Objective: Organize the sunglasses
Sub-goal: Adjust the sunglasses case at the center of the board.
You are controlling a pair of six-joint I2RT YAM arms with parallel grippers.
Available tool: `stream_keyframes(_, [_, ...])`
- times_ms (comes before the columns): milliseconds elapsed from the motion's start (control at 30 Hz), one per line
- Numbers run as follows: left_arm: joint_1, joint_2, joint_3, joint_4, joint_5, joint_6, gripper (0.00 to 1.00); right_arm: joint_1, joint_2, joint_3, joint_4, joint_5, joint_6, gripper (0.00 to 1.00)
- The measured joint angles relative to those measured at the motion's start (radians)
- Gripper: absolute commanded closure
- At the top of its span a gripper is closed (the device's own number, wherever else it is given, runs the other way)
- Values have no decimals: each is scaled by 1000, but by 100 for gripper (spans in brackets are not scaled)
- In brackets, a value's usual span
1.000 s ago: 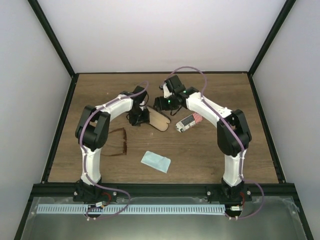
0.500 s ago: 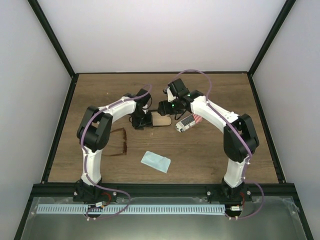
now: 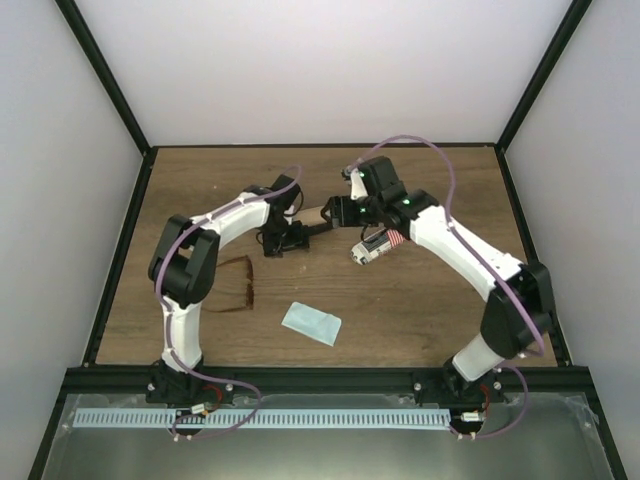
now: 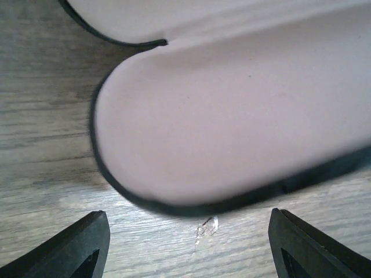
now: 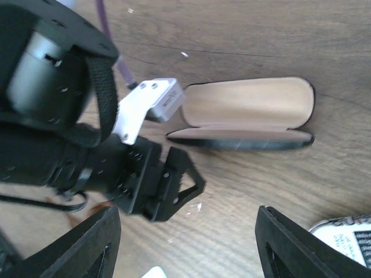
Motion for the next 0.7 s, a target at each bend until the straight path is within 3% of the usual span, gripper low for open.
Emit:
stream_keyframes(100, [0, -17, 4, 5, -2, 2, 21, -29, -92, -88, 66, -88, 48, 59])
stream_keyframes(233, [0, -30, 17, 8, -12, 9, 21, -68, -132, -142, 108, -130, 96, 67])
stream_keyframes(333, [0, -51, 21, 9, -25, 21, 21, -73, -152, -163, 82, -128, 120, 92])
stream_keyframes(400, [0, -79, 19, 10, -40, 35, 24, -71, -162, -164, 59, -127, 132, 99])
stream_keyframes(533, [0, -194, -24, 25, -78, 67, 29, -22, -210, -228, 6, -108, 180, 98])
stream_keyframes(600, [0, -260, -70, 34, -92, 82, 32, 46, -223, -264, -34, -86, 216, 82])
stream_keyframes(700, [0, -336, -151, 40, -102, 98, 32, 166, -224, -312, -98, -67, 286, 48])
